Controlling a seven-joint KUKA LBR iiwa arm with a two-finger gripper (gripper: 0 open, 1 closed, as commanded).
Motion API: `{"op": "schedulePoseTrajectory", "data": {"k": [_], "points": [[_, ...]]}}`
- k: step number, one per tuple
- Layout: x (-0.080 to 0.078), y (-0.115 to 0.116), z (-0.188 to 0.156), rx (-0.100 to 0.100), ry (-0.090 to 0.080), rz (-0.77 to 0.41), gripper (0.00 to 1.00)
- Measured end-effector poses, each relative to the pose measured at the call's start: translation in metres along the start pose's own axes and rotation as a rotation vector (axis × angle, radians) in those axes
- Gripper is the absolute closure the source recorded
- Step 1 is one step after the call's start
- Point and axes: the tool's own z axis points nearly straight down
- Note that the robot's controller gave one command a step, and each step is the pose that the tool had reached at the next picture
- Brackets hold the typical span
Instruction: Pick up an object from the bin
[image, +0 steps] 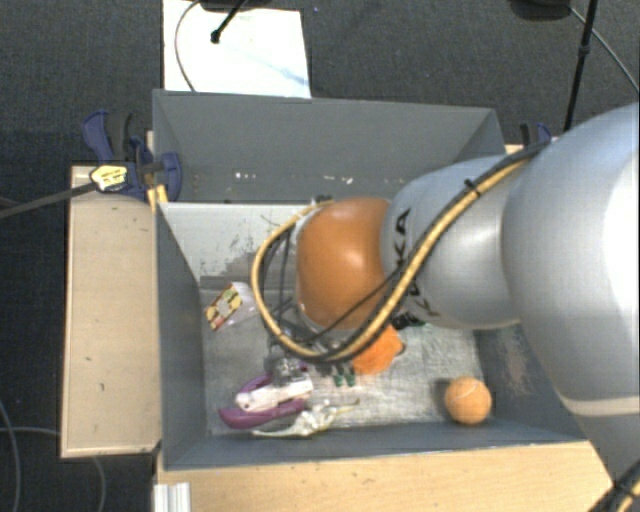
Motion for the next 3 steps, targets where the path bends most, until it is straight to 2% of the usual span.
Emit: {"op": "schedulePoseTrajectory", "data": {"k": [1,2,3], "points": [[0.004,0.029,0.005,0.001,0.002,-0.001,1.0],[-0.016,-0.007,-0.048,0.002,0.0,-0.006,0.0],[-0.014,-0.005,-0.046,0.0,0.005,-0.007,0.0]]}}
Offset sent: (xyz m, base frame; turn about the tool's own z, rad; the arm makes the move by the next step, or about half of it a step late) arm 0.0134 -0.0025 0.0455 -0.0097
